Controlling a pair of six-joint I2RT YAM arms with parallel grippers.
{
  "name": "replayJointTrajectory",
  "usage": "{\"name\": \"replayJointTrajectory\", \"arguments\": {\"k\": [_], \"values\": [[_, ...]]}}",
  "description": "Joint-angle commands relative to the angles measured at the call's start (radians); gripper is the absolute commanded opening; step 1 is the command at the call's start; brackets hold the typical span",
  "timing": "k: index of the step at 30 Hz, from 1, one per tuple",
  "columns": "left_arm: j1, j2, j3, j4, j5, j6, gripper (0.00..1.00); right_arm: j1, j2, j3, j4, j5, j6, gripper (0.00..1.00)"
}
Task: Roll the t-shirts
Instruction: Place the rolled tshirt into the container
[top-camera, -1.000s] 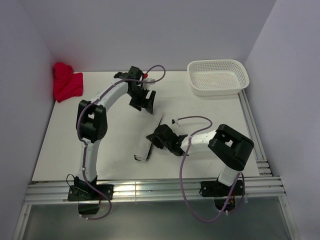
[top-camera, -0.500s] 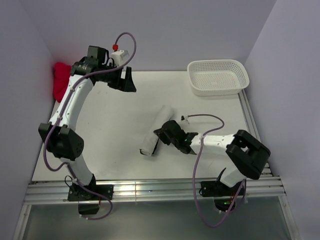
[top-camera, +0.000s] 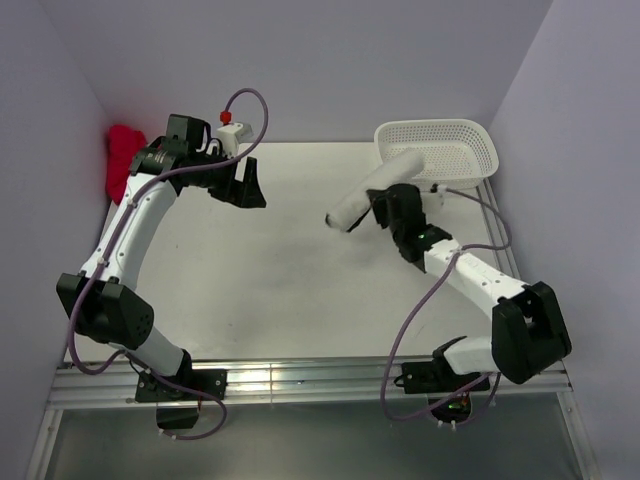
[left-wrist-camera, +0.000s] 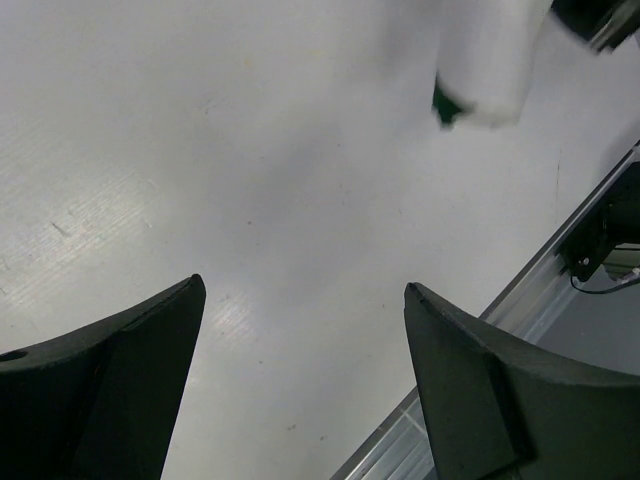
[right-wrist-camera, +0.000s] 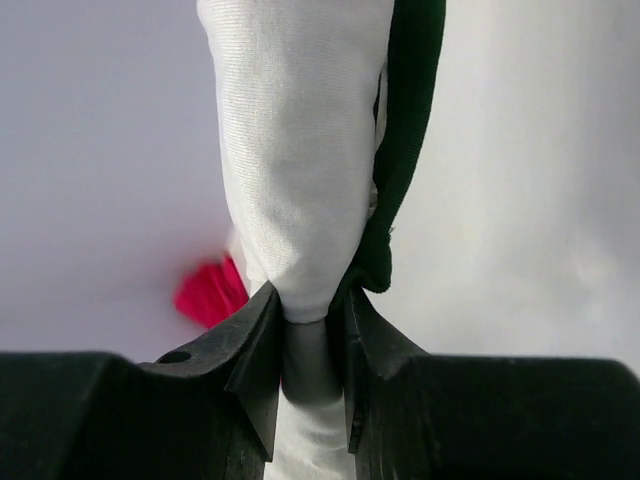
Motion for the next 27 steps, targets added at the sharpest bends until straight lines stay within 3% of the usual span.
{"name": "replayJointTrajectory", "arguments": {"k": [1,6,11,21,27], "values": [[0.001,-0.051,-0.011,0.031,-0.003,0.032,0.86,-0.159,-0.045,0.120,0.062,0.055,-0.029,0.00],[0.001,-0.018,0.007,0.010,0.014,0.026,0.86,-0.328,0.070,0.256,0.077,0.064,-0.003,0.00],[0.001,0.022,0.046,-0.004,0.016,0.035,0.86,-0.448,0.317,0.439,0.160,0.033,0.019,0.00],[0.001,0.082,0.119,-0.024,0.034,0.071,0.86,-0.539,0.841,0.789,0.398,-0.027,0.063,0.00],[0.001,0.119,0.144,-0.036,0.035,0.094,0.86,-0.552,0.981,0.954,0.318,-0.025,0.051,0.00]]}}
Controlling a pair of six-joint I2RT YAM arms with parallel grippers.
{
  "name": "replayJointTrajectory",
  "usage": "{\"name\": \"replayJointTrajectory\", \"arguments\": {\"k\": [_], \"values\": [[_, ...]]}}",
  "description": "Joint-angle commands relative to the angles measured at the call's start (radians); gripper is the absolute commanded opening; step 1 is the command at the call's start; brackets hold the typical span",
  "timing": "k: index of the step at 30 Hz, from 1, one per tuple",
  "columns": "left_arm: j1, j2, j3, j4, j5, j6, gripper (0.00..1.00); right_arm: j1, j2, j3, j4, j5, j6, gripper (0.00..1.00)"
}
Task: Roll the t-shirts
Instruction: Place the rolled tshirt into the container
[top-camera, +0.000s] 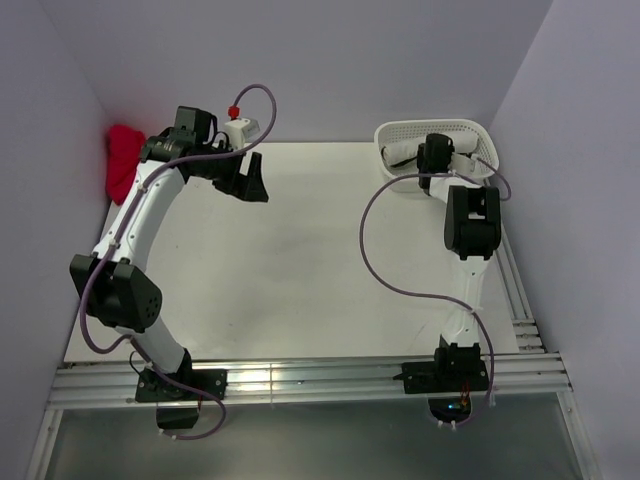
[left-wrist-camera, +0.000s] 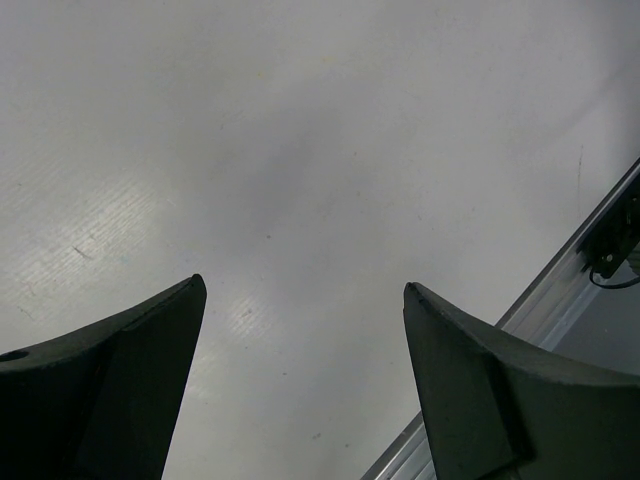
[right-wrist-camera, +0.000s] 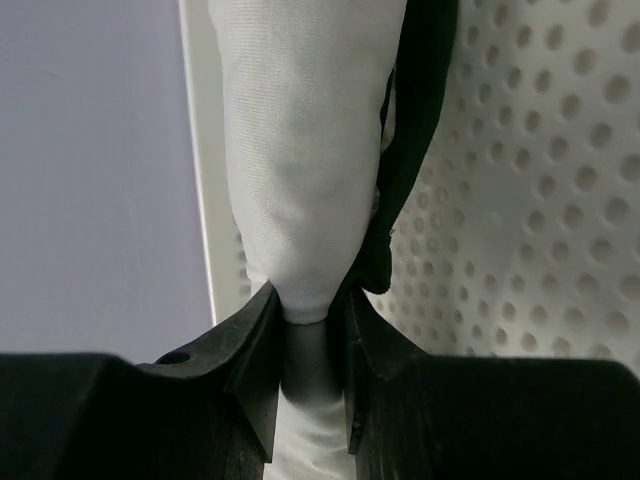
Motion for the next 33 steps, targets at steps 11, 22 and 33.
{"name": "replayJointTrajectory", "arguments": {"k": [11,22,33], "values": [[0.001,0.042,0.079,-0.028,0.055,0.058,0.86,-0.023,0.132,0.348,-0.067,0.000,0.040,0.00],[-0.003,0.072,0.115,-0.044,0.061,0.055,0.86,-0.036,0.197,0.416,-0.139,-0.046,0.061,0.04],[-0.029,0.094,0.169,-0.064,0.027,0.036,0.84,-0.069,0.198,0.428,-0.217,-0.140,0.087,0.55]]}}
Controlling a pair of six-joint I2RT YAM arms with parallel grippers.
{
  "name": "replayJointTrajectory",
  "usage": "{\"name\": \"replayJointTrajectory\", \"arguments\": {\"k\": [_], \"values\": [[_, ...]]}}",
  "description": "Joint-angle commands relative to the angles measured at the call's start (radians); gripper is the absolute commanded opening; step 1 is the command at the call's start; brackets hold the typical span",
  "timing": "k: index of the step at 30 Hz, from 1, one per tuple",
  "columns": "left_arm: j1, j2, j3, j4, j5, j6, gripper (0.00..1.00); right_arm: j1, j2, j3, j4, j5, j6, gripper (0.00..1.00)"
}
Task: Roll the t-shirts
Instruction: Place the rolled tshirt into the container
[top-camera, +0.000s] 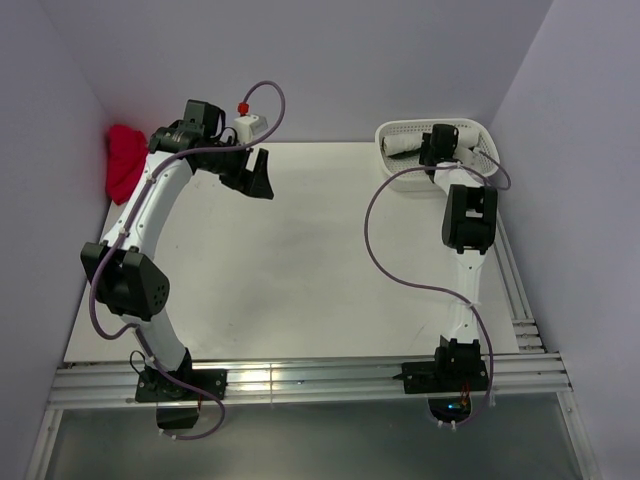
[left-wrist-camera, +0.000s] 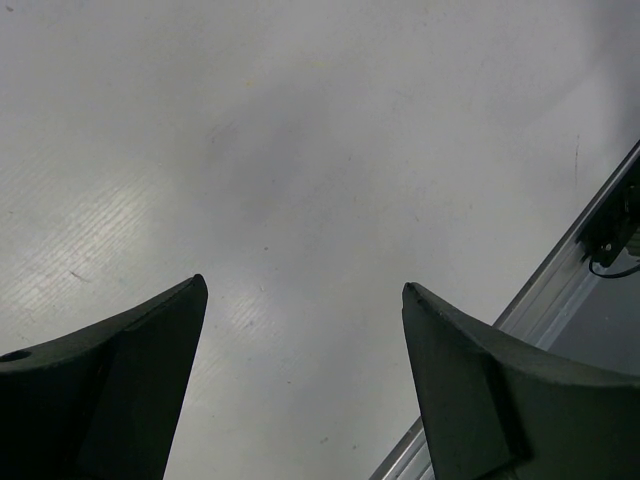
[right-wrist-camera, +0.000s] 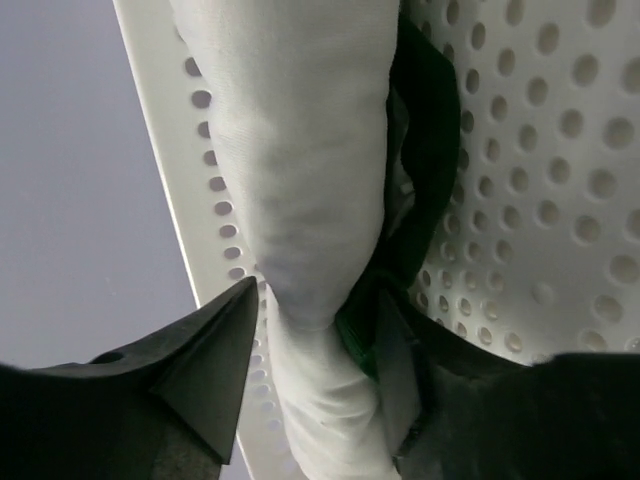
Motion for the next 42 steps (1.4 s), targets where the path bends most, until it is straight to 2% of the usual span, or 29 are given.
{"name": "replayJointTrajectory", "arguments": {"k": [1,2,8,30,35,42], "values": [[-0.013,-0.007,0.058,-0.013,0.000,-0.007,0.84,-0.026,0.002,0.083,-0.017,-0.045,0.021,0.58],[-0.014,-0.005,0.063,-0.016,-0.002,-0.013,0.84,-0.031,0.007,0.094,-0.039,-0.060,0.026,0.61],[-0.016,-0.016,0.066,-0.013,-0.013,-0.018,0.84,-0.043,-0.017,0.067,-0.065,-0.089,0.037,0.66],[-0.014,-0.002,0.111,-0.029,-0.020,-0.050,0.86,-0.055,-0.212,-0.041,-0.178,-0.189,-0.042,0.71],[-0.010,-0.011,0.117,-0.028,-0.046,-0.064,0.86,-0.055,-0.315,-0.142,-0.165,-0.226,-0.046,0.71],[-0.005,-0.110,0.016,0.044,-0.128,-0.088,0.86,-0.019,-0.525,-0.321,-0.148,-0.227,-0.155,0.73]]}}
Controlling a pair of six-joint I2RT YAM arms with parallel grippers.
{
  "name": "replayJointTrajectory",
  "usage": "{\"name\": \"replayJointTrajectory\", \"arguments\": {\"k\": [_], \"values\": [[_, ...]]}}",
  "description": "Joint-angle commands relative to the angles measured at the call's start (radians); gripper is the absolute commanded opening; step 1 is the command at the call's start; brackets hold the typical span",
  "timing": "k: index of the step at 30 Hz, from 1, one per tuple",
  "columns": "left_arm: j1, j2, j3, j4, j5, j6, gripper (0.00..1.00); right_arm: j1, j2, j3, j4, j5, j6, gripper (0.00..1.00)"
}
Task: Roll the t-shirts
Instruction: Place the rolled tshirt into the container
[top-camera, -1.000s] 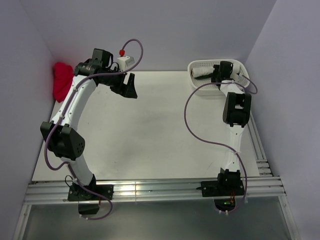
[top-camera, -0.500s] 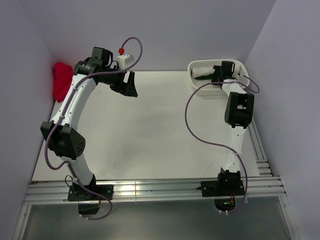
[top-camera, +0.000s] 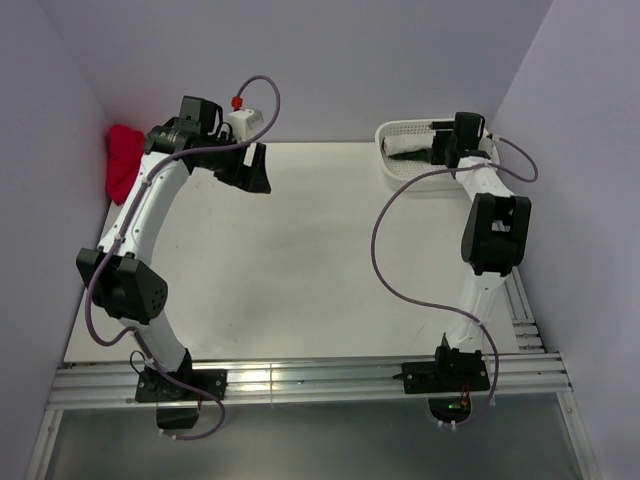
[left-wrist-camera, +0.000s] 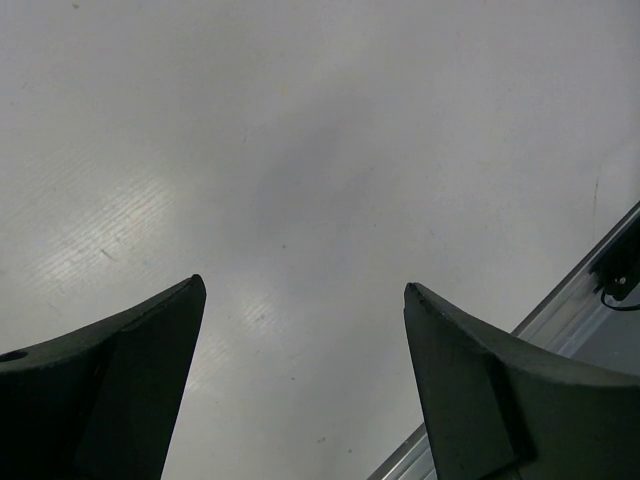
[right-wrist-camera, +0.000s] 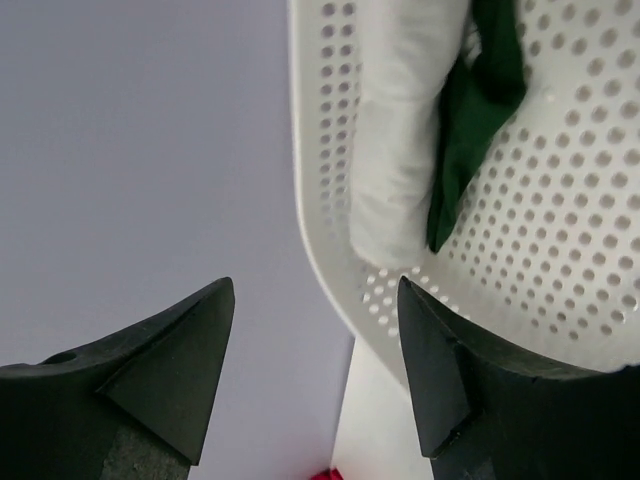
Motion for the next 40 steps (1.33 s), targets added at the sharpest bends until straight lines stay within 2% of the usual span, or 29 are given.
{"name": "replayJointTrajectory", "arguments": {"k": [1,6,10,12,14,21,30,38,40], "values": [[0.005,-0.105,-0.051,0.061,-0.053,-0.020,0.86,0.040,-0.193,-0.112,0.035,-0.002,-0.104,0.74],[0.025,-0.205,-0.191,0.128,-0.109,-0.002,0.87,0.118,-0.453,-0.362,0.073,0.061,-0.255,0.76],[0.059,-0.283,-0.309,0.188,-0.131,0.015,0.87,0.265,-0.620,-0.501,0.057,0.168,-0.413,0.77],[0.068,-0.338,-0.385,0.230,-0.137,0.016,0.87,0.383,-0.710,-0.576,0.032,0.263,-0.484,0.79],[0.071,-0.381,-0.426,0.256,-0.129,0.021,0.87,0.504,-0.772,-0.647,0.044,0.302,-0.515,0.79],[0.071,-0.466,-0.548,0.320,-0.126,0.001,0.88,0.757,-1.028,-0.890,0.003,0.403,-0.541,0.82],[0.071,-0.507,-0.670,0.400,-0.123,-0.020,0.88,0.795,-1.274,-1.020,-0.091,0.442,-0.558,0.85],[0.071,-0.500,-0.682,0.397,-0.112,-0.016,0.88,0.795,-1.335,-1.043,-0.111,0.475,-0.570,0.87],[0.071,-0.504,-0.683,0.397,-0.112,-0.013,0.88,0.795,-1.361,-1.055,-0.092,0.488,-0.570,0.92]]}}
